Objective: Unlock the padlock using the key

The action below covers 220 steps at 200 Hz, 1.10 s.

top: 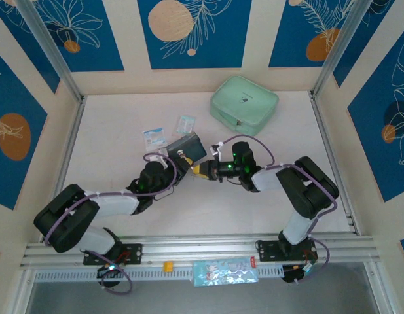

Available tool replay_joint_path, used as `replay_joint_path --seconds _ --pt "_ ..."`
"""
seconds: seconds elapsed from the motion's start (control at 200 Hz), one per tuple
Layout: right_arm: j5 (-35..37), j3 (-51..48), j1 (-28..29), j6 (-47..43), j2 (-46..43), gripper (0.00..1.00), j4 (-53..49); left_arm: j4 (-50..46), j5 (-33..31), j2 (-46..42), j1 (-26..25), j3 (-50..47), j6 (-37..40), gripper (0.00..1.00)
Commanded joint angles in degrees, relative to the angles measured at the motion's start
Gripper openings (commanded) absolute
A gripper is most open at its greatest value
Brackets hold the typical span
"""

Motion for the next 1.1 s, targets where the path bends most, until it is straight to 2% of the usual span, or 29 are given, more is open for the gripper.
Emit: replay_joint_path --seconds 0.0,0.135,0.34,0.66,0.86,1.095 --pt "13.65 4.27 -0.51 3.41 2.46 0.0 3.33 6.09 16.24 -0.34 -3.9 2.56 -0.65 0.0" --pt "17.9 3.55 0.8 7.97 3.03 0.0 4.82 8.5 15.87 1.17 -3.92 2.13 -1.65 0.0" --pt "22.59 4.18 1.06 8.76 4.6 0.0 4.95 11.97 17.12 3.71 -3.95 2.66 -3.26 0.0" --pt "20.29 4.61 0.03 12.2 6.07 0.0 8.05 7.34 16.21 0.58 -3.53 2.63 -0.02 0.0" --pt "15.16 4.18 -1.97 16.81 5.63 0.0 9.97 16.35 18.62 4.03 -1.88 1.69 -0.6 0.0" --pt "9.44 4.97 -2.9 33.57 7.01 0.0 15.56 32.61 23.33 11.51 -1.11 2.12 -3.34 0.0"
